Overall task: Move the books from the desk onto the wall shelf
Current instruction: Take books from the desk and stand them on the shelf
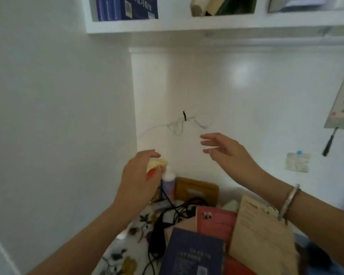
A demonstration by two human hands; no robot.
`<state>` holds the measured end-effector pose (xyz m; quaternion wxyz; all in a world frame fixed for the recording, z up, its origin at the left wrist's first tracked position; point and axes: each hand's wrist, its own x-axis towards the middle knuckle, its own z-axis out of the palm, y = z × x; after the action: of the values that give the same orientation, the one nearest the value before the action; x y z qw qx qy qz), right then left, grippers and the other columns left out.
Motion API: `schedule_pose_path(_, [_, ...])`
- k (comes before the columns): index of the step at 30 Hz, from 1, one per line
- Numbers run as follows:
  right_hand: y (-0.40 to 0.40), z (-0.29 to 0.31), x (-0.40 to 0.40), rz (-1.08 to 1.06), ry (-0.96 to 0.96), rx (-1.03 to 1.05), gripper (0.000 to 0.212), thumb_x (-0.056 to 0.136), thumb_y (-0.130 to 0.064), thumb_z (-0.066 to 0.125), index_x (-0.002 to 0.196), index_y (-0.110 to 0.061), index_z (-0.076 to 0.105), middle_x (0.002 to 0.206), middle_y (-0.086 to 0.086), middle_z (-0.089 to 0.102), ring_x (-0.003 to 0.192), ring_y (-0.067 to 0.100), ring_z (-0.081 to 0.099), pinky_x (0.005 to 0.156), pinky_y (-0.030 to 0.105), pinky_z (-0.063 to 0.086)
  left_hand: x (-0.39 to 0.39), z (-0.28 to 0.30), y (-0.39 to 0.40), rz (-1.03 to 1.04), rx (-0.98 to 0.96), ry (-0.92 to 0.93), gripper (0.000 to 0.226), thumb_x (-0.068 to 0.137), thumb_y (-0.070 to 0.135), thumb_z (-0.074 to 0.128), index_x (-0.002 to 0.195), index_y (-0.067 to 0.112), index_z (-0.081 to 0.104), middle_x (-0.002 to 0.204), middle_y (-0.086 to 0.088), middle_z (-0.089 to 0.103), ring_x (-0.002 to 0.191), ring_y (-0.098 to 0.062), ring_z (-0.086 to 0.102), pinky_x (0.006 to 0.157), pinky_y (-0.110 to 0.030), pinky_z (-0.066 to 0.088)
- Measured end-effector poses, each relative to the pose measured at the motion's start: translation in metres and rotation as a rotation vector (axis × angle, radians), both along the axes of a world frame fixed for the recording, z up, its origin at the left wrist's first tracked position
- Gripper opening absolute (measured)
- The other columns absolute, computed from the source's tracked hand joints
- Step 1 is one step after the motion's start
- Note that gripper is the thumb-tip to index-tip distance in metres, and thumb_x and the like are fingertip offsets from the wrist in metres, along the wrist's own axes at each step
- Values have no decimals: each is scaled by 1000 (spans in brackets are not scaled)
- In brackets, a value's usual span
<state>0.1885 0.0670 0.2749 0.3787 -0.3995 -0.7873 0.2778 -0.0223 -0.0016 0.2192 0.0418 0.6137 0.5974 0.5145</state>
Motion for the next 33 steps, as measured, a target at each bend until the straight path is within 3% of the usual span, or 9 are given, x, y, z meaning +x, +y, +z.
schedule_pose_path(5, [0,-91,29,-131,-96,-259,24,91,-16,51,108,-29,61,114,-1,66,107,18,62,96,36,49,35,-91,-6,-45,-262,-60,24,89,14,58,111,24,54,109,6,57,105,-12,54,85,-17,43])
schedule_pose_path(8, [3,-136,39,-226,-194,-508,22,92,-23,46,109,-25,61,110,3,66,104,22,63,92,38,51,51,-150,-8,-74,-523,37,41,89,29,59,129,21,48,128,2,51,120,-16,49,99,-30,41])
schedule_pose_path(12, [1,-177,48,-263,-230,-917,32,95,-19,48,123,-7,54,127,16,58,117,32,57,84,38,54,74,-199,-15,-190,-781,-50,59,90,38,58,143,25,35,149,4,33,134,-15,37,107,-27,35])
schedule_pose_path(16, [0,-214,54,-293,-160,-1228,44,83,-29,63,121,-15,46,119,9,51,114,40,54,68,42,53,90,-227,-16,-265,-911,-81,67,90,39,59,148,26,26,158,4,16,146,-14,15,115,-29,25])
schedule_pose_path(19, [4,-235,55,-313,-12,-1302,32,76,-16,64,104,-6,53,98,15,63,85,37,67,65,49,59,93,-238,-14,-281,-982,-99,72,89,45,58,148,29,22,160,0,4,147,-17,10,119,-40,17])
schedule_pose_path(22, [1,-242,47,-367,195,-1332,7,82,-3,50,76,-7,49,61,12,58,44,22,59,44,25,51,93,-241,-14,-283,-1009,-102,74,87,49,58,148,32,19,160,0,-3,147,-20,4,120,-42,12])
schedule_pose_path(24, [-1,-247,40,-389,191,-1315,3,84,-11,54,82,-9,53,63,9,60,48,20,58,45,22,45,92,-242,-14,-278,-1013,-150,77,84,54,59,148,34,20,160,3,-4,147,-20,2,120,-43,13])
schedule_pose_path(29, [2,-241,19,-296,-87,-1091,36,89,-34,59,115,-9,54,101,14,67,71,24,65,56,29,52,84,-244,-20,-278,-1062,-322,96,71,70,60,149,35,17,160,9,-6,147,-17,-8,119,-45,14])
schedule_pose_path(33, [9,-212,1,-134,-313,-961,30,91,-27,55,111,-6,57,93,15,68,65,25,69,54,34,60,86,-232,-26,-310,-1075,-371,110,70,70,61,151,28,1,159,10,-8,147,-12,-1,118,-36,19])
